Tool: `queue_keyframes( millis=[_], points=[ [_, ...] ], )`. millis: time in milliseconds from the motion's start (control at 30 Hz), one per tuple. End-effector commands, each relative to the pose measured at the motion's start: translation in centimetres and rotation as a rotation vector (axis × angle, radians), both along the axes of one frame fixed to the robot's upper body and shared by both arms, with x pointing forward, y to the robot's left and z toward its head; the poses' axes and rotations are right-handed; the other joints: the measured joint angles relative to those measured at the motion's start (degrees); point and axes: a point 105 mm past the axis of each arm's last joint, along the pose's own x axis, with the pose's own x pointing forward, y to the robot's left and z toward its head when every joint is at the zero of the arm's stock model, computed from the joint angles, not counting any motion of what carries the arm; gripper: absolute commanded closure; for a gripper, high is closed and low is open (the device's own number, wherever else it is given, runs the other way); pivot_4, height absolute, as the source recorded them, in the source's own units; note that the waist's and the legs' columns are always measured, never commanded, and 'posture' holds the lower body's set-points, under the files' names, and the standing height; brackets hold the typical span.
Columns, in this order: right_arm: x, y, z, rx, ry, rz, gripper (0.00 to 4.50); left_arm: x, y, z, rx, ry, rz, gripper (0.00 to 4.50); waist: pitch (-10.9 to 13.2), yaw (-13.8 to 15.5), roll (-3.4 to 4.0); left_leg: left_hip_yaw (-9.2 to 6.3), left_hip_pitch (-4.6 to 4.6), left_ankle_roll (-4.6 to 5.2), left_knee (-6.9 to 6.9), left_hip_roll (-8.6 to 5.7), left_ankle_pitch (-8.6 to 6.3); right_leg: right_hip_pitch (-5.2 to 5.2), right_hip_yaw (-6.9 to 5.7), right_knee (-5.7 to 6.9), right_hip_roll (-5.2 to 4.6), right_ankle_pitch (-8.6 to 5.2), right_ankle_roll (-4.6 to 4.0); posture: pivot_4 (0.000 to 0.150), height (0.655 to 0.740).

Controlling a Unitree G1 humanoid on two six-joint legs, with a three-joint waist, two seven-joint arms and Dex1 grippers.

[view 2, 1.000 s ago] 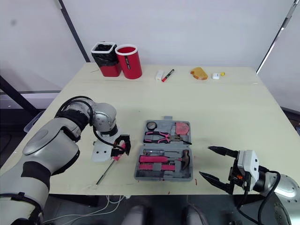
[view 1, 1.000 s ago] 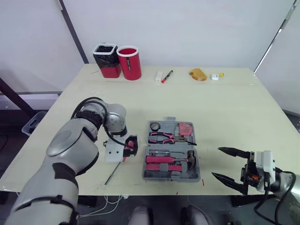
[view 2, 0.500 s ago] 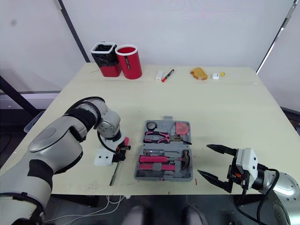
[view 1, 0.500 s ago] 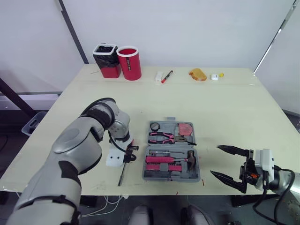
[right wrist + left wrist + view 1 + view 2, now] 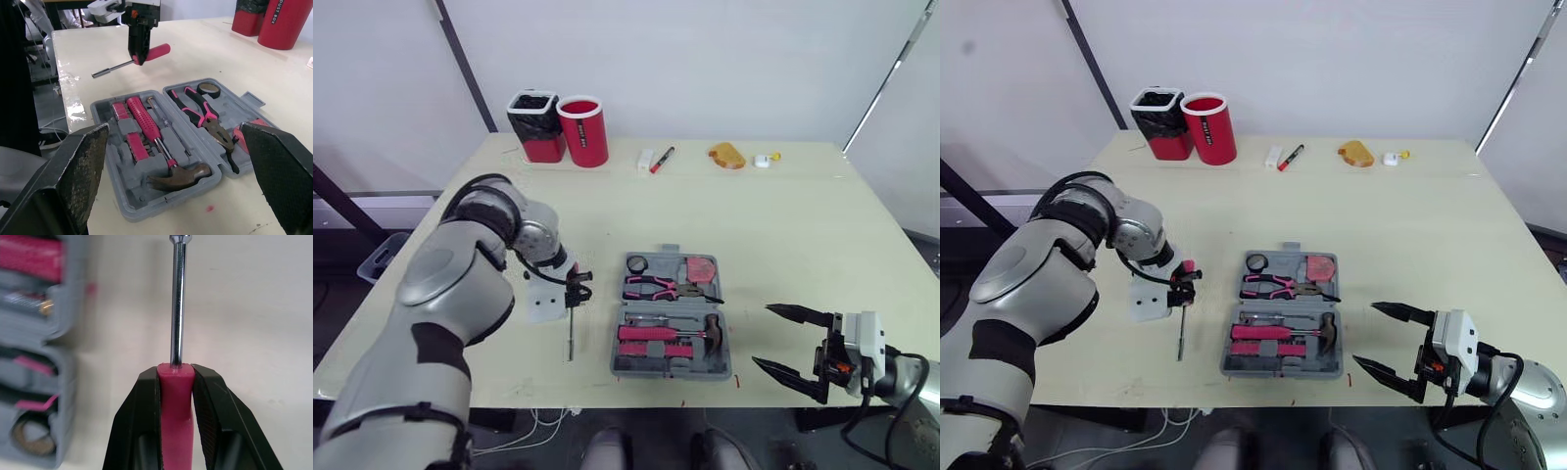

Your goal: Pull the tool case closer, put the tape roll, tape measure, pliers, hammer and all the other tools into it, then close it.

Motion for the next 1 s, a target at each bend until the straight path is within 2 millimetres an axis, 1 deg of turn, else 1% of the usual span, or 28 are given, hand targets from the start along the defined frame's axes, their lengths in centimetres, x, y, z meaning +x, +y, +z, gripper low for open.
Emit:
queue_keyframes(
  millis=[33, 100, 200, 267, 333, 433, 533, 567, 667, 767, 900, 1000],
  points=[
    [-0.3, 0.6, 0.8, 0.010, -0.038, 0.027, 0.00, 0.2, 0.1, 0.2, -0.105, -0.021, 0.082, 4.07, 0.0, 0.0, 0.01, 0.00, 0.01, 0.00, 0.00, 0.00, 0.00, 0.00, 0.00, 0.00, 0.00, 0.00, 0.00, 0.150, 0.7400],
    [-0.3, 0.6, 0.8, 0.011, -0.035, 0.032, 0.00, 0.4, 0.5, 0.0, -0.165, -0.031, 0.154, 4.07, 0.0, 0.0, 0.01, 0.02, 0.02, 0.00, 0.00, 0.00, 0.00, 0.00, 0.01, 0.02, 0.00, 0.00, 0.00, 0.150, 0.7400],
    [-0.4, 0.5, 0.7, 0.012, -0.029, 0.037, 0.00, 1.1, 0.9, -0.2, -0.277, -0.053, 0.308, 4.07, 0.0, 0.0, 0.01, 0.01, 0.02, 0.00, 0.02, 0.02, 0.00, 0.00, -0.01, 0.04, 0.01, 0.00, 0.00, 0.150, 0.7400],
    [-0.4, 0.5, 0.7, 0.014, -0.027, 0.038, 0.00, 0.8, 1.7, -0.6, -0.270, -0.043, 0.348, 4.07, 0.0, 0.0, 0.02, 0.00, 0.01, 0.00, 0.03, 0.04, 0.00, -0.01, -0.03, 0.07, 0.00, 0.00, 0.00, 0.150, 0.7400],
    [-0.4, 0.6, 0.6, 0.016, -0.021, 0.047, 0.00, 0.5, 2.5, -0.8, -0.304, -0.029, 0.446, 4.07, 0.0, -0.1, 0.04, 0.01, 0.01, -0.01, 0.03, 0.04, 0.00, -0.01, -0.03, 0.08, 0.00, 0.00, 0.00, 0.150, 0.7400],
    [-0.4, 0.7, 0.5, 0.018, -0.018, 0.051, 0.00, 0.5, 3.5, -0.2, -0.362, -0.030, 0.620, 4.07, 0.0, -0.1, 0.05, 0.00, 0.03, -0.01, 0.06, 0.08, 0.00, -0.02, -0.04, 0.17, 0.00, 0.00, -0.01, 0.150, 0.7400],
    [-0.5, 0.7, 0.4, 0.019, -0.015, 0.054, 0.00, 0.7, 3.3, 0.8, -0.487, -0.030, 0.785, 4.07, 0.0, 0.0, 0.06, -0.01, 0.05, -0.01, 0.10, 0.09, 0.00, -0.03, -0.04, 0.31, -0.01, -0.01, -0.02, 0.150, 0.7400],
    [-0.5, 0.7, 0.4, 0.020, -0.014, 0.055, 0.00, 0.7, 3.1, 1.1, -0.551, -0.017, 0.860, 4.07, 0.0, 0.1, 0.07, -0.01, 0.05, -0.01, 0.12, 0.09, 0.00, -0.04, -0.05, 0.35, -0.02, -0.01, -0.01, 0.150, 0.7400],
    [-0.6, 0.8, 0.4, 0.022, -0.010, 0.058, 0.00, 0.0, 2.7, 1.6, -0.668, 0.041, 1.038, 4.07, 0.0, 0.0, 0.08, -0.04, 0.06, -0.01, 0.23, 0.08, 0.00, -0.04, -0.08, 0.48, -0.05, -0.02, -0.01, 0.150, 0.7400],
    [-0.5, 0.8, 0.4, 0.024, -0.007, 0.062, 0.00, -0.8, 2.3, 2.1, -0.793, 0.137, 1.262, 4.07, 0.0, -0.1, 0.09, -0.06, 0.09, -0.01, 0.27, 0.08, 0.00, -0.04, -0.07, 0.59, -0.04, -0.03, -0.01, 0.150, 0.7400],
    [-0.3, 0.8, 0.4, 0.028, -0.010, 0.068, 0.00, -1.6, 2.1, 2.2, -0.883, 0.233, 1.508, 4.07, 0.0, -0.1, 0.09, -0.09, 0.16, -0.01, 0.29, 0.08, 0.00, -0.05, -0.06, 0.74, 0.02, -0.05, -0.04, 0.150, 0.7400],
    [0.0, 0.8, 0.5, 0.033, -0.029, 0.071, 0.00, -2.0, 2.3, 1.8, -0.923, 0.223, 1.684, 4.07, 0.0, -0.1, 0.09, -0.09, 0.19, -0.01, 0.29, 0.07, 0.00, -0.05, -0.05, 0.76, 0.02, -0.05, -0.04, 0.150, 0.7400]
  ],
)
